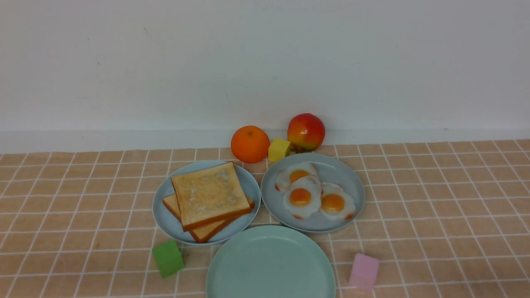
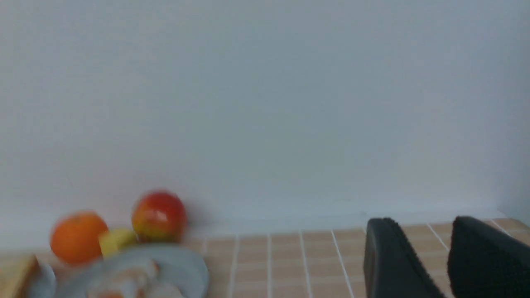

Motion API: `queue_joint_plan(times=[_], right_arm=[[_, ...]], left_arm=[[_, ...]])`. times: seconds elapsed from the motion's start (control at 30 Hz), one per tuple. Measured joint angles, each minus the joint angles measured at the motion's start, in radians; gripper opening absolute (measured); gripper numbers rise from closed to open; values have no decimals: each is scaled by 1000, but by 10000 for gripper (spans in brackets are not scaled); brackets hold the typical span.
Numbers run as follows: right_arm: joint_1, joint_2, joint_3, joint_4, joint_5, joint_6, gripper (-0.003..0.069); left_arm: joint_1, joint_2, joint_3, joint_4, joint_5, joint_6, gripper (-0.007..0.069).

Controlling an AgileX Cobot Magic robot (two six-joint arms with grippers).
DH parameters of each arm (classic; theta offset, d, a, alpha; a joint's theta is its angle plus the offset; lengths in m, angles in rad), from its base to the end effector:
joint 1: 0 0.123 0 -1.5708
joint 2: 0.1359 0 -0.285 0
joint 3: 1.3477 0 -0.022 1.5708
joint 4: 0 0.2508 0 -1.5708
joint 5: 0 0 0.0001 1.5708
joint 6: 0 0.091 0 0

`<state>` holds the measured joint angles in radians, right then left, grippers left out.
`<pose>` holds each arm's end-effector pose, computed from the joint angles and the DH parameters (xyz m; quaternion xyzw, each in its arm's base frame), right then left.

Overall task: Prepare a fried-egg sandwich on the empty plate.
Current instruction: Use the left arm to grab a slice of bread

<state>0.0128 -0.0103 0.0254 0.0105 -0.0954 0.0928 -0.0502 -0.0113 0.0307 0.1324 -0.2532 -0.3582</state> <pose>0.0555 0.0006 0.2138 0.0296 0.6448 0.0440 0.7625 0.0521 -0.0056 0.2258 -0.0392 0.5846 -0.1227 0.8010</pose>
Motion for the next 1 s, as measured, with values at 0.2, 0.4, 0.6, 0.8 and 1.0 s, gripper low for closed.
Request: queue_joint_plan(times=[0.2, 0.4, 0.6, 0.8, 1.0], right_arm=[[0, 0, 0, 16, -303, 158, 239], [0, 37, -154, 27, -416, 346, 239], [0, 283, -581, 21, -54, 419, 239], [0, 585, -908, -53, 396, 425, 239], [0, 860, -940, -82, 580, 427, 239]], left_arm=[[0, 0, 0, -100, -322, -236, 237], [0, 0, -124, -143, -327, -473, 237], [0, 113, -433, -144, 99, -508, 237], [0, 432, -695, -146, 586, -527, 237], [0, 772, -778, -72, 819, -515, 237]])
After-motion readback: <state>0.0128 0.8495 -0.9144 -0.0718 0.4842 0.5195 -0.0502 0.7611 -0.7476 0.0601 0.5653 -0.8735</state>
